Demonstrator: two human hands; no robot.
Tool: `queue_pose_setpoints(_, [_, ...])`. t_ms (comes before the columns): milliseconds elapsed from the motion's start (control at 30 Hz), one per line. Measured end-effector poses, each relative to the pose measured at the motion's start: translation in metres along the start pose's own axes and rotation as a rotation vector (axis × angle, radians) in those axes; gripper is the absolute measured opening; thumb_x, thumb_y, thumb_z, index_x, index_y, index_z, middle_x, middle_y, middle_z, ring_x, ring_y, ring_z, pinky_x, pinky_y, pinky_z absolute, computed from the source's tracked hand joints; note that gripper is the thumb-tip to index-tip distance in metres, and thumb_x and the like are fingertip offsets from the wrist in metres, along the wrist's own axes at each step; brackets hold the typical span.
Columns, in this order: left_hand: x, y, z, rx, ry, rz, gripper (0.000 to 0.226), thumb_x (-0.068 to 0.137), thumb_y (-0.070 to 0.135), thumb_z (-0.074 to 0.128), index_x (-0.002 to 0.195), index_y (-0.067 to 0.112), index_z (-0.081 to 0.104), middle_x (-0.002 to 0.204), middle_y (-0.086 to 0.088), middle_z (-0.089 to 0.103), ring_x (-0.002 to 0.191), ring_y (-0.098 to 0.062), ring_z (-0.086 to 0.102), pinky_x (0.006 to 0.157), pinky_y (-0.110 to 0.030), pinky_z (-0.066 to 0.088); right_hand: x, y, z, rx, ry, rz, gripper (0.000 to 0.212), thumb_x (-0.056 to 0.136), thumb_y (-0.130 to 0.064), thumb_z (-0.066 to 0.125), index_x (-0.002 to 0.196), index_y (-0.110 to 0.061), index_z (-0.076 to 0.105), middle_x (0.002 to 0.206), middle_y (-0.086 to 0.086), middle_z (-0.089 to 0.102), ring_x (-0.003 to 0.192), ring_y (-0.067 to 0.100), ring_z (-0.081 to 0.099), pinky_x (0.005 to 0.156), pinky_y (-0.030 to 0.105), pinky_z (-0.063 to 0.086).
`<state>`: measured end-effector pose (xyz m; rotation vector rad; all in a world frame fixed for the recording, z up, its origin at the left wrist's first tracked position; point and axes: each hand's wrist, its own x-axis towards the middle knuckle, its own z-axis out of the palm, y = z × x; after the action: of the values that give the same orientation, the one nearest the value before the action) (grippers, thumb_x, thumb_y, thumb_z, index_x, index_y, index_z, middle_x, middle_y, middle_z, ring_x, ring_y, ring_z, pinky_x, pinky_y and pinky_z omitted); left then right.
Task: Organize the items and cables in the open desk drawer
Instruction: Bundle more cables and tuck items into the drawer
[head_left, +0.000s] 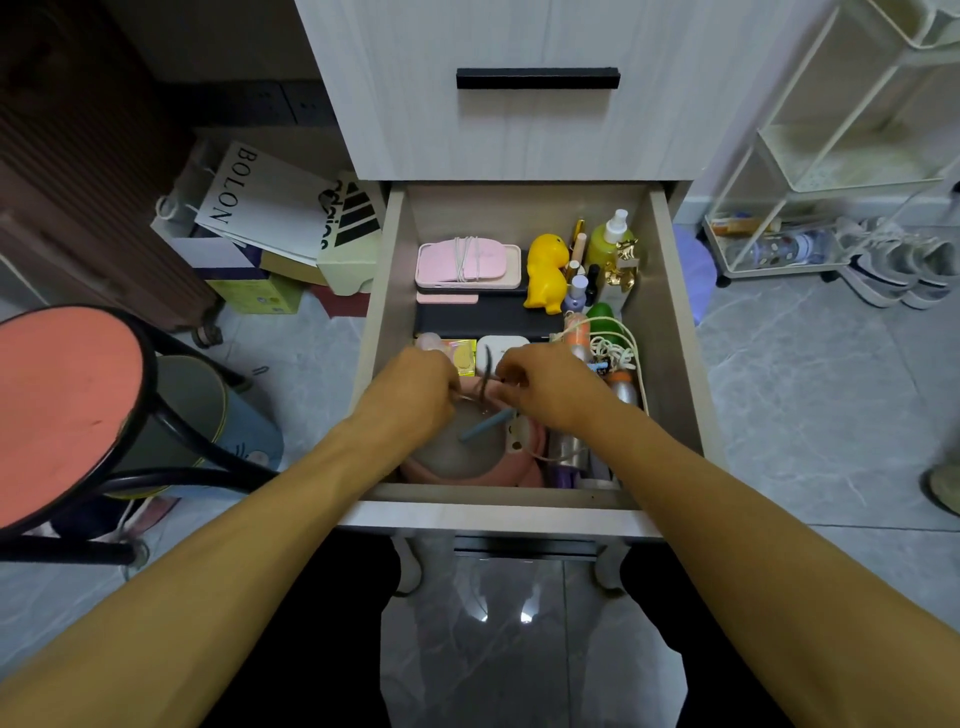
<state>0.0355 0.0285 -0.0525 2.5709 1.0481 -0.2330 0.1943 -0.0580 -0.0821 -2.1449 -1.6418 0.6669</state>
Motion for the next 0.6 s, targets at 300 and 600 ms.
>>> queue_pose_setpoints(300, [-0.002,-0.005,0.018,-0.300,-0.003,-0.230,0.016,0.092,0.010,0.063,0.100,0.011,0.077,0.094,-0.006,0.072,0.084,-0.021,0.068,0.087,-0.033,0.057,-0.001,0.003,-0.002,-0.692,-0.386,-0.133,0.025,0.094,-0.016,0.052,0.118,-0.020,0.057,0.123,0.007,0.056,0.115,0.028,0.054,0.095,0.041,0.041])
queue_pose_setpoints(600, [0.017,0.001,0.039,0.003,-0.362,-0.275,0.027,0.092,0.018,0.063,0.117,0.008,0.065,0.110,-0.011,0.064,0.097,-0.025,0.060,0.089,-0.031,0.049,-0.025,0.009,-0.016,-0.723,-0.141,0.000,0.033,0.095,-0.015,0.047,0.127,-0.021,0.054,0.131,0.006,0.054,0.126,0.030,0.045,0.112,0.046,0.024])
